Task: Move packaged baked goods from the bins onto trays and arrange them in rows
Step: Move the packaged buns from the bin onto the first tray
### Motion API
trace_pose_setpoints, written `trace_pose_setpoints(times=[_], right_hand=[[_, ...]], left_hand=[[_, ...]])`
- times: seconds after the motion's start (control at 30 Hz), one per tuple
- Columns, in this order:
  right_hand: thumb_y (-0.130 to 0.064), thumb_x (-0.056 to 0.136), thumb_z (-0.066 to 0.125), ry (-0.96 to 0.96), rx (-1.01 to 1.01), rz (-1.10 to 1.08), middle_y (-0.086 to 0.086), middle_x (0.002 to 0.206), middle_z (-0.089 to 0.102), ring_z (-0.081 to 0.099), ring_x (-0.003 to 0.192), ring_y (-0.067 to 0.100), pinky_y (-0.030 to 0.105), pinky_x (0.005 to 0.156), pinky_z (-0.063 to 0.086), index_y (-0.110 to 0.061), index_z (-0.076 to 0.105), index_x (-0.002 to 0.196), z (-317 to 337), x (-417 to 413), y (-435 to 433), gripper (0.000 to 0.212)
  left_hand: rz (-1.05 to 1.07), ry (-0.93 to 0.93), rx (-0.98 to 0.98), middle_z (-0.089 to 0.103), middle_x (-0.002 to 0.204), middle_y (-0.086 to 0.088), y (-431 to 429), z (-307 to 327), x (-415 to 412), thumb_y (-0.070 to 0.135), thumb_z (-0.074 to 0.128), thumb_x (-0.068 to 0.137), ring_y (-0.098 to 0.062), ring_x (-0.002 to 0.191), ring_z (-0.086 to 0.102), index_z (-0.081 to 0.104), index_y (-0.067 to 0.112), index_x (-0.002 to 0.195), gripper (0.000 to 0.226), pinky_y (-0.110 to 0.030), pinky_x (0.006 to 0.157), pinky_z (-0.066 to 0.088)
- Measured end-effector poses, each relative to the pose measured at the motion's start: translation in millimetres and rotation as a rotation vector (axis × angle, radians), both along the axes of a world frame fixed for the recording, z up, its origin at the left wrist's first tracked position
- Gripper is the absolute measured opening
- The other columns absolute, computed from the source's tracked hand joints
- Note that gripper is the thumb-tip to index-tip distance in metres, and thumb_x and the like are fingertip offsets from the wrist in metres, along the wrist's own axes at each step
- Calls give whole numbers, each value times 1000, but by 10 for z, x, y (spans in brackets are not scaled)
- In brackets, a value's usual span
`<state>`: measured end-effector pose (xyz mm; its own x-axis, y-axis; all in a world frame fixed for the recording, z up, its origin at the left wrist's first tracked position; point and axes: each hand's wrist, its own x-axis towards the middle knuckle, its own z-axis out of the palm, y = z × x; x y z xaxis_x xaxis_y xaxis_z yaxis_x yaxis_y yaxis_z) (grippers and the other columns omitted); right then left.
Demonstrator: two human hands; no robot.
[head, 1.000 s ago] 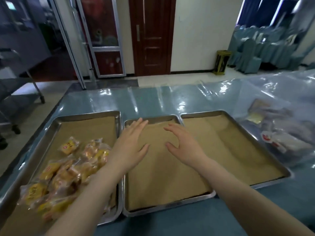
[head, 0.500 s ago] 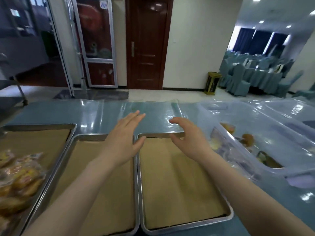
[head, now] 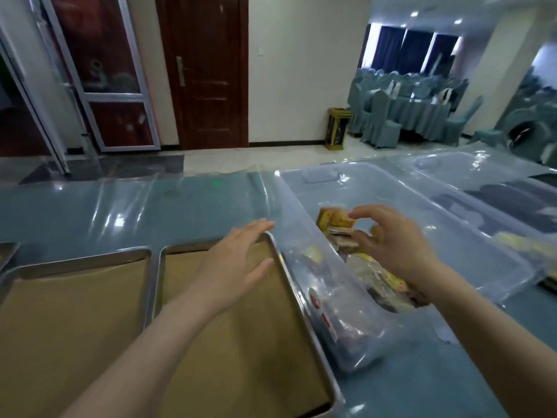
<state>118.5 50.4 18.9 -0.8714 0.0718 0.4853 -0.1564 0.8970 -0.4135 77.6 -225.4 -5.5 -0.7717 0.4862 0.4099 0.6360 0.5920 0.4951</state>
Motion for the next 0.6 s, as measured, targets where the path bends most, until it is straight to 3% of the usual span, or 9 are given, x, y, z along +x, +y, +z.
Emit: trace_pose_setpoints(times=[0.07,0.2,0.33,0.43,0.5,0.6], right_hand=[[-21,83,70,-77,35,10,-13,105,56,45,92,-5,5,75,27,-26,66,109,-23,-166,427,27],[-31,86,65,-361,185,61,-9,115,58,57,101,14,25,82,39,-27,60,119,-153,-540,1222,34],[-38,85,66,-790,476,176,3,128,56,55,114,24,34,92,45,-24,44,136,-450,-880,1715,58],[-35,81,70,-1002,724,268,10,137,49,50,119,29,38,96,44,-16,33,143,-770,-995,1805,74],[-33,76,74,-1072,854,336,12,131,52,53,112,31,42,92,47,-14,31,141,-995,-1038,1784,80],[-31,72,77,-1063,953,377,11,120,51,57,98,30,42,80,53,-14,25,142,-1141,-1101,1674,89]], left_hand=[[38,8,18,41,144,12,324,-26,-101,27,61,88,-6,132,36,40,31,139,55,-18,109,20],[81,-69,85,44,135,19,1018,-82,-155,30,61,88,-1,126,39,43,36,135,51,-4,96,22],[64,-112,33,42,140,17,1732,-69,-304,39,57,89,-2,125,38,39,36,138,52,-15,94,28],[126,-101,-265,29,152,7,2071,-141,-415,47,55,89,-13,140,23,26,31,145,66,-29,113,16],[181,-82,-451,20,156,2,2110,-205,-441,56,52,86,-18,144,12,19,29,148,74,-35,116,3],[245,-88,-484,16,157,1,2076,-248,-433,61,48,86,-18,145,7,16,31,148,76,-36,115,-4]])
